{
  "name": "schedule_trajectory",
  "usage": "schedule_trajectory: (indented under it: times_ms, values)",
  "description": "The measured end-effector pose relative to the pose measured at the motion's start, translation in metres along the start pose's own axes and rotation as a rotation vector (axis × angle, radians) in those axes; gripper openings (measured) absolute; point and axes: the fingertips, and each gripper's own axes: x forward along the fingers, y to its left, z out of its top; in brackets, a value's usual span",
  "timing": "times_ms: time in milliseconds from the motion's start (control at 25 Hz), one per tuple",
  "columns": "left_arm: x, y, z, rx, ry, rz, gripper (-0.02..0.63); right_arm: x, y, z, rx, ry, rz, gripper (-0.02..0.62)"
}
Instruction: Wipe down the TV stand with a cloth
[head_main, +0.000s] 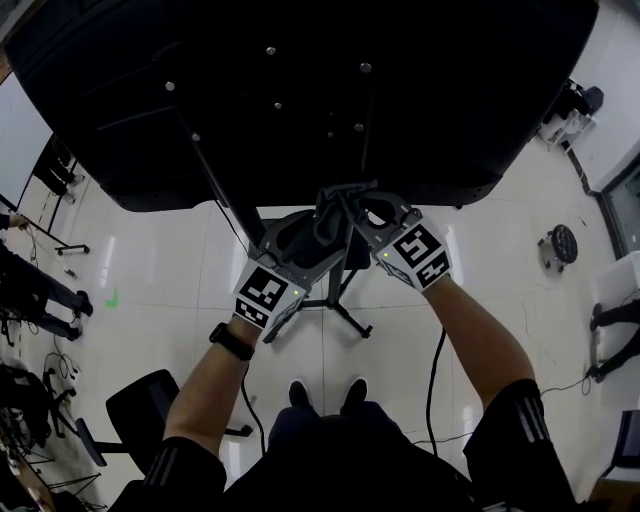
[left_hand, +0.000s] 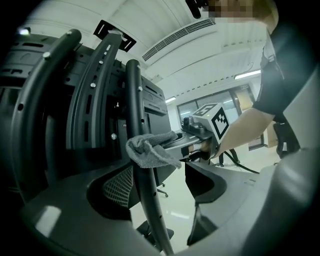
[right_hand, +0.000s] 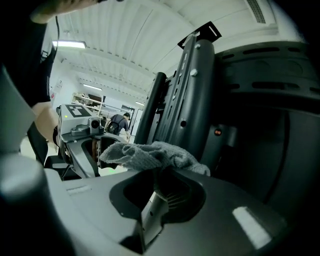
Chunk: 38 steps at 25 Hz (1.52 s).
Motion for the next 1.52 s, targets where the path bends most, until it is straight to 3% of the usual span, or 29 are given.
schedule_trajectory:
  times_ms: [800,1280,1520]
  values:
    - [0.017,-0.007,-0.158,-0.131,0.158,-0.038,0.35,0.037,0.049,-0.175,0.164,0.179,0.065,0.034]
    - [0.028,-0.014,-0.287,-0.213,0.307,-0.057,0.35,0.073,0.093,-0.302,0.228,0.303,0.098,0.034]
    - [0.042,-0.025,-0.349,-0.254,0.327,-0.061,0.35,0.085,0.109,-0.366,0.241,0.366,0.114,0.032]
